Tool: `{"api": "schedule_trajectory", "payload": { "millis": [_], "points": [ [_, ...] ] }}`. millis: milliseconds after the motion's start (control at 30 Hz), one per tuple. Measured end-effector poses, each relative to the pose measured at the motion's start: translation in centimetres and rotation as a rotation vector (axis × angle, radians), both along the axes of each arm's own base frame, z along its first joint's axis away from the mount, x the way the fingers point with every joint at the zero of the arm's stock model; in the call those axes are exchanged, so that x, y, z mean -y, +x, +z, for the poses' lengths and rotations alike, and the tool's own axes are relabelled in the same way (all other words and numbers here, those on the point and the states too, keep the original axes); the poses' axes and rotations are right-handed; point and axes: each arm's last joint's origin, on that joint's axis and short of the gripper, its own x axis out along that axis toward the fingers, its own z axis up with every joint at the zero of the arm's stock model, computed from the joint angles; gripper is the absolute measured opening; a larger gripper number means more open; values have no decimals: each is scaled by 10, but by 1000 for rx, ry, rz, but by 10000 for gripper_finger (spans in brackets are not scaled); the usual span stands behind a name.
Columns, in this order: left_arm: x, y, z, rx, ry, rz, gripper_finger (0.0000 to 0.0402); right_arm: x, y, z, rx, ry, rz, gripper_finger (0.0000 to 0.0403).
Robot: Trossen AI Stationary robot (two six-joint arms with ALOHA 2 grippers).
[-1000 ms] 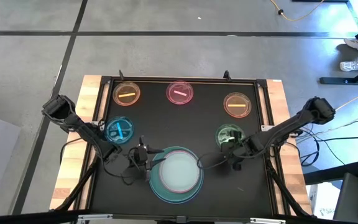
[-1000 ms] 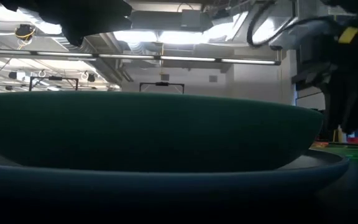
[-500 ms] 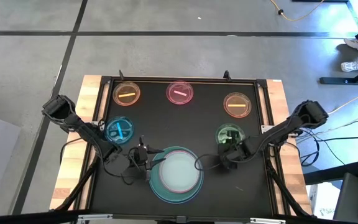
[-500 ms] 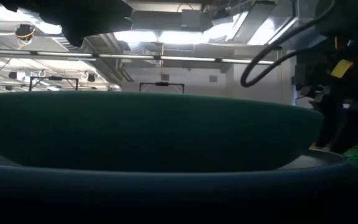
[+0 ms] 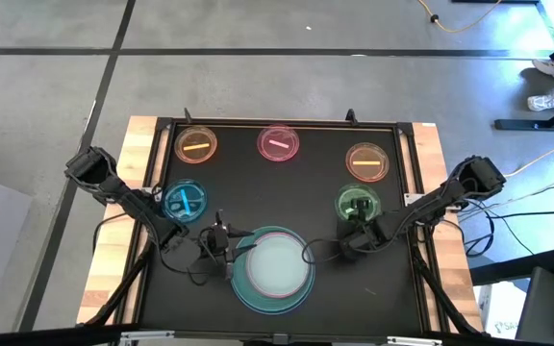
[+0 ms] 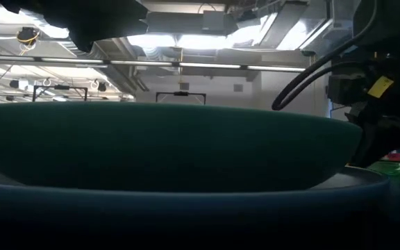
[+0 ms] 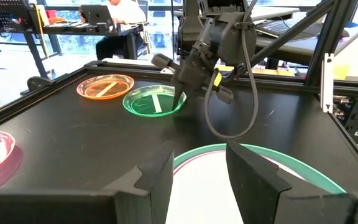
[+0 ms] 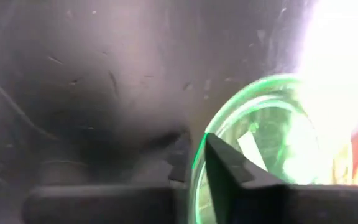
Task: Stack plastic plates
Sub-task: Stack the light green plate on top of the large light blue plate
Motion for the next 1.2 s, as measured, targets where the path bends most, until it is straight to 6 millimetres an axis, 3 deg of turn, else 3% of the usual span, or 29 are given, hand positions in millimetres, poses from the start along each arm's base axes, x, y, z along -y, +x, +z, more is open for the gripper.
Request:
{"api": "schedule_trajectory", "payload": {
  "millis": [100,467,867,1200],
  "points": [
    [0,0,0,0,0,0,141,1,0,0,-6,-39,30,6],
    [0,0,0,0,0,0,141,0,2,4,-12,-73,82,4],
    [0,0,0,0,0,0,141,-12,26,32,65,-71,201,1],
    [0,0,0,-1,0,0,141,-24,50,45,265,-40,375,0]
  ]
}}
